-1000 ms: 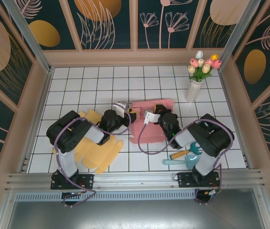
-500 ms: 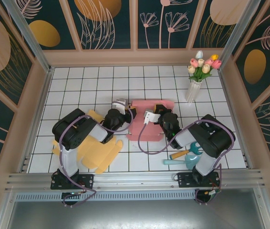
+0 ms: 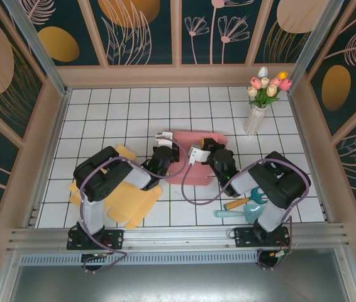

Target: Fold the paper box

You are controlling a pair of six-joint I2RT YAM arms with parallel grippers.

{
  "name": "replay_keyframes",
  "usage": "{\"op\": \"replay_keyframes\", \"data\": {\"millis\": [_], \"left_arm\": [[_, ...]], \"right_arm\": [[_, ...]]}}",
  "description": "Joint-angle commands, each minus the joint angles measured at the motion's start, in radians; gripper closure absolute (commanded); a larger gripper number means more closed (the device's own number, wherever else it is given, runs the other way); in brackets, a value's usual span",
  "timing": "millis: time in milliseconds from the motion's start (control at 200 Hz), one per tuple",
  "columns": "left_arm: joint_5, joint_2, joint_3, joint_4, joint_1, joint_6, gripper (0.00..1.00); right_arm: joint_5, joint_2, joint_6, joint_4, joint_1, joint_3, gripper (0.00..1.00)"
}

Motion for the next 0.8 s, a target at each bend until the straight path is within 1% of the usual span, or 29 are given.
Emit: {"op": "replay_keyframes", "data": {"millis": [0,250,320,375,440,570,626,706,796], "left_arm": [[-0.203,-0.020,0.010,-0.140,0.024,0.026,1.00],[-0.338,-0.002,0.078,-0.267,0.017,0.066,1.00],[-0.366,0.011,0.099,-0.299,0.016,0.077,0.90],[-0.367,0.021,0.105,-0.297,0.017,0.087,0.79],[-0.325,0.025,0.096,-0.262,0.017,0.105,0.71],[-0.136,0.013,0.065,-0.184,0.016,0.135,0.59],[-0.080,0.006,0.059,-0.166,0.018,0.135,0.54],[-0.025,0.008,0.064,-0.164,0.017,0.133,0.49],[-0.004,0.029,0.088,-0.188,0.016,0.131,0.47]], "right_arm": [[0.011,-0.018,0.035,0.008,-0.001,-0.015,1.00],[0.004,-0.021,0.062,0.018,-0.005,-0.020,1.00],[0.001,-0.019,0.069,0.020,-0.005,-0.022,1.00],[-0.002,-0.017,0.076,0.020,-0.007,-0.023,1.00],[-0.009,-0.015,0.089,0.022,-0.007,-0.026,1.00],[-0.009,0.002,0.096,0.031,-0.007,-0.030,1.00],[-0.007,0.009,0.097,0.031,-0.007,-0.027,1.00],[-0.009,0.012,0.101,0.028,-0.007,-0.027,1.00],[-0.011,0.015,0.106,0.025,-0.008,-0.027,1.00]]}}
